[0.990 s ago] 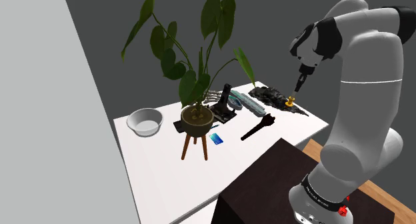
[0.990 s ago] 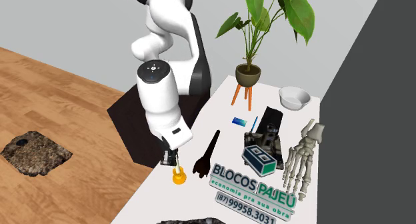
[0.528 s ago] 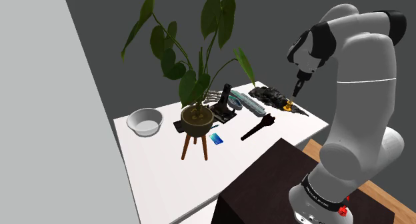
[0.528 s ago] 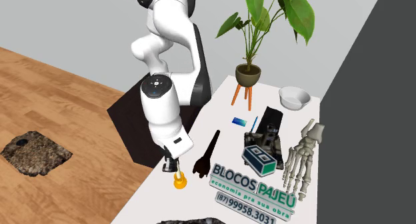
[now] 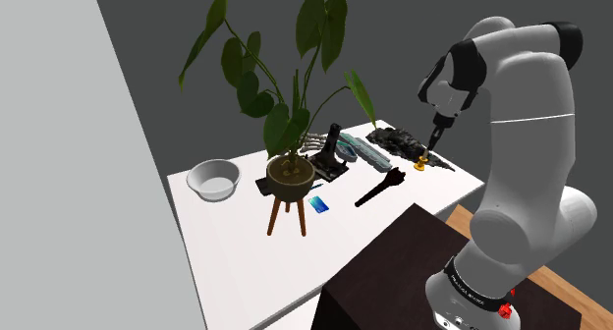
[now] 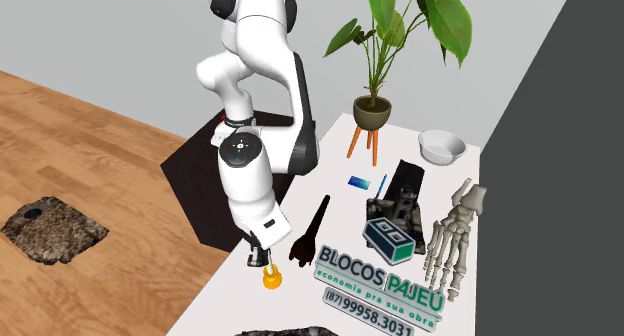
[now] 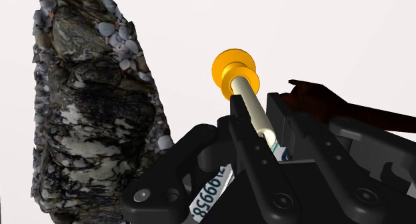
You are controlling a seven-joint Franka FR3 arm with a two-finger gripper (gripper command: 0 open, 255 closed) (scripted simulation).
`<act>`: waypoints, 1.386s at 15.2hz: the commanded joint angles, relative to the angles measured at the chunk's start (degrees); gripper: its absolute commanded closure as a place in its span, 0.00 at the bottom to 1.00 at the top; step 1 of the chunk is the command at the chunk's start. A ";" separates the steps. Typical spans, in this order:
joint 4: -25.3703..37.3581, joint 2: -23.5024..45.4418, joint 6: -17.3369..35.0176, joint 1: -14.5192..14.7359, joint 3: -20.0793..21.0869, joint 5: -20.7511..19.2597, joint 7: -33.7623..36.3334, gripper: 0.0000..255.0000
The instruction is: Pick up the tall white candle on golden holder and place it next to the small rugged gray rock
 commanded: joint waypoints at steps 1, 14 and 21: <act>0.21 1.25 0.92 -0.68 0.79 0.93 -0.55 1.00; 0.52 5.96 4.99 -3.03 4.03 4.51 -2.65 1.00; 0.52 5.96 4.99 -3.03 4.03 4.51 -2.65 0.00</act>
